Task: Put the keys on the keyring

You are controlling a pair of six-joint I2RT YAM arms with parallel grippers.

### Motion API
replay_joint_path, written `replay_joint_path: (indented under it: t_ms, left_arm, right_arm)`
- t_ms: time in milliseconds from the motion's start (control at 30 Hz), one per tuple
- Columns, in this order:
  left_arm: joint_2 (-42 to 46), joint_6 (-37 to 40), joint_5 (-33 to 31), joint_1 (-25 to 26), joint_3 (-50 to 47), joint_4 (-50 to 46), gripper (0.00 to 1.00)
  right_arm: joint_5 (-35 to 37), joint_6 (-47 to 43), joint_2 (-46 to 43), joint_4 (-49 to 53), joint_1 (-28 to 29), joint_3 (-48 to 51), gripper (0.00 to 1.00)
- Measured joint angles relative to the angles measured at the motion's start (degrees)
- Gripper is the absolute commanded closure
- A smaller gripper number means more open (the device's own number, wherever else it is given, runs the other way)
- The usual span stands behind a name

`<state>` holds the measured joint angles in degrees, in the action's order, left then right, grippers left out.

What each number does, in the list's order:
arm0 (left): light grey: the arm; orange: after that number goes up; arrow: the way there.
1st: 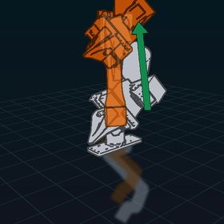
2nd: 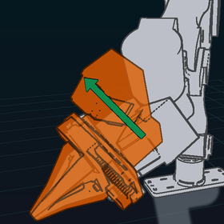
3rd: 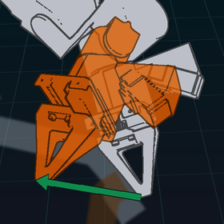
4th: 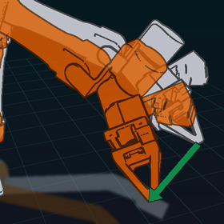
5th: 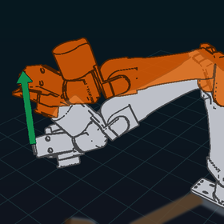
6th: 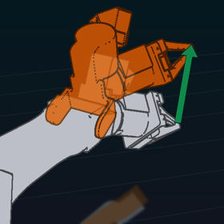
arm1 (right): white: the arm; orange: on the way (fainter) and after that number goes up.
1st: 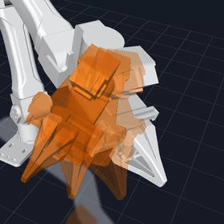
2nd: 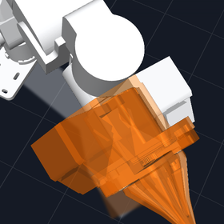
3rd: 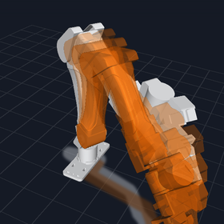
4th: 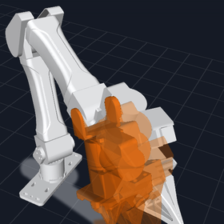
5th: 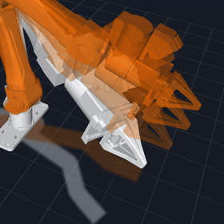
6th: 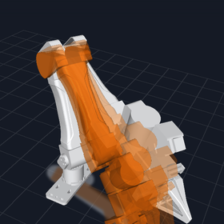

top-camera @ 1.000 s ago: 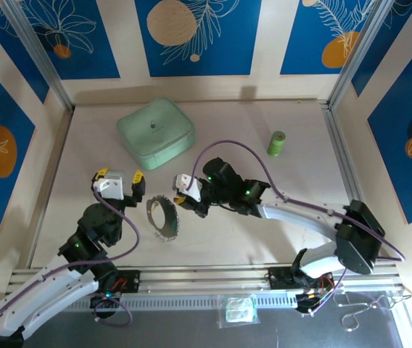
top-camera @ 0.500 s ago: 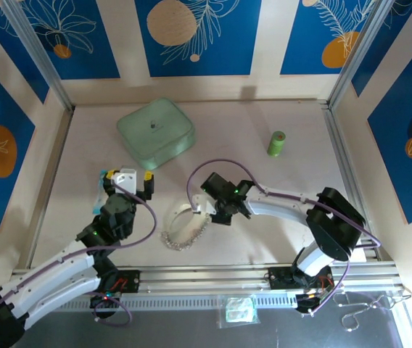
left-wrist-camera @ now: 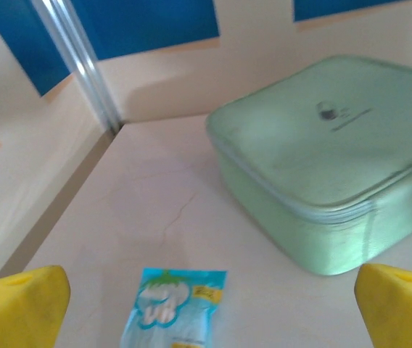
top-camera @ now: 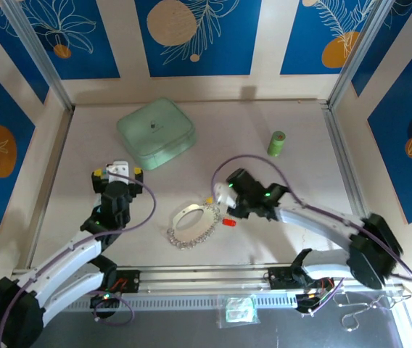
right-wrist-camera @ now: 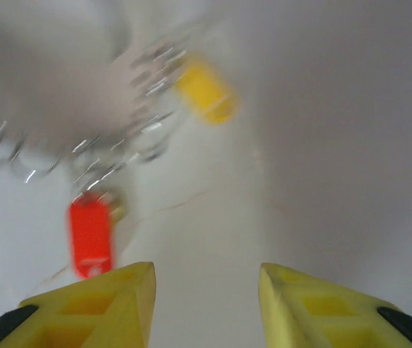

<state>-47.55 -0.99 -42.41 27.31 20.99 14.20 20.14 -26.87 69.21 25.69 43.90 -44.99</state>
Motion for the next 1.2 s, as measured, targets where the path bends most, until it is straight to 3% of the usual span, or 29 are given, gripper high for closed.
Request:
replay_joint_path:
  t_ms: [200,367,467,767,900,967,1200]
  left_arm:
    - [-5.3,0.0,4.2,-10.0,-0.4,5.2,0.00]
    - [-11.4,-0.1,8.1,-16.4,-2.0,11.5,0.00]
    - [-17.6,0.0,10.8,-17.6,-4.0,18.2,0.00]
    - [-41.7,3.6,22.0,-18.2,-4.5,40.5,0.00]
    - [-42.6,3.8,24.8,-19.2,-3.1,40.7,0.00]
    - [-42.6,3.6,25.1,-20.1,-2.0,41.0,0.00]
    - [-42.6,3.5,27.5,-20.5,-1.4,41.1,0.00]
  right_arm:
    - [-7.5,16.5,-12.5,-26.8,-19.5,14.8,0.54]
    - [-12.3,24.3,-9.6,-43.2,-36.3,25.6,0.54]
    - [-14.1,26.8,-4.4,-53.7,-41.4,29.4,0.54]
    - [-23.0,28.5,16.1,-77.1,-43.5,29.0,0.54]
    - [-23.2,29.4,17.8,-76.9,-44.1,27.3,0.52]
    - [-22.4,30.2,17.9,-74.6,-44.3,24.3,0.46]
    - [-21.2,31.7,18.0,-72.9,-45.0,21.1,0.45]
